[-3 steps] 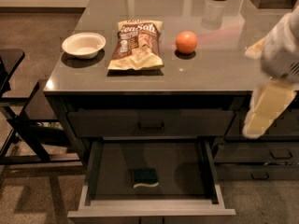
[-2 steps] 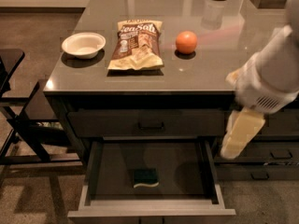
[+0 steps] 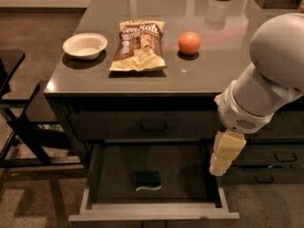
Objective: Pick sponge from middle drawer and place on counter
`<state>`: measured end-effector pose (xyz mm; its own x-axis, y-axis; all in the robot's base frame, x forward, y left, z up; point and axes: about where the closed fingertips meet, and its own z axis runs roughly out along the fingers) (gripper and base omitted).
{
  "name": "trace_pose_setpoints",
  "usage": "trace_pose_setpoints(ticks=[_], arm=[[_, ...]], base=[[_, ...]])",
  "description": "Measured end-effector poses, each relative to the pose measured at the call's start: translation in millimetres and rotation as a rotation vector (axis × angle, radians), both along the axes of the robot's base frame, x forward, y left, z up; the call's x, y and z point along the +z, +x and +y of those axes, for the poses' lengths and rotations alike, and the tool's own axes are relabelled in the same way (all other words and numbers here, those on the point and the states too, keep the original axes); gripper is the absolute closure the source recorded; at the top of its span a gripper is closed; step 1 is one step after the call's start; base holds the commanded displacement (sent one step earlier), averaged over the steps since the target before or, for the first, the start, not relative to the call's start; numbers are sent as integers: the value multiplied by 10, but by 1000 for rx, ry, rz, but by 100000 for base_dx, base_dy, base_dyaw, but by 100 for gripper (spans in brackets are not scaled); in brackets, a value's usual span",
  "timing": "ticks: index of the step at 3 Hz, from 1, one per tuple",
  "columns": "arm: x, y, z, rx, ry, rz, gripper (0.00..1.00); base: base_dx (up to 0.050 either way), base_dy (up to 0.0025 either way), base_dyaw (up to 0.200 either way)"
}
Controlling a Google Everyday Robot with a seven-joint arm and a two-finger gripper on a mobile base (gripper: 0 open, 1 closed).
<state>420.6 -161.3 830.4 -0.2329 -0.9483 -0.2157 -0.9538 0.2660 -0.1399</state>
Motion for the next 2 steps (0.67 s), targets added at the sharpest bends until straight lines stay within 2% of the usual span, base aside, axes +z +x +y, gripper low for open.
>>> trace_pose_setpoints(ticks=[1,2], arm=[[-444,-28,184,14,23,37,0],[-1146,-15,475,33,73,96,0]], base=[[0,0,0],[0,0,0]])
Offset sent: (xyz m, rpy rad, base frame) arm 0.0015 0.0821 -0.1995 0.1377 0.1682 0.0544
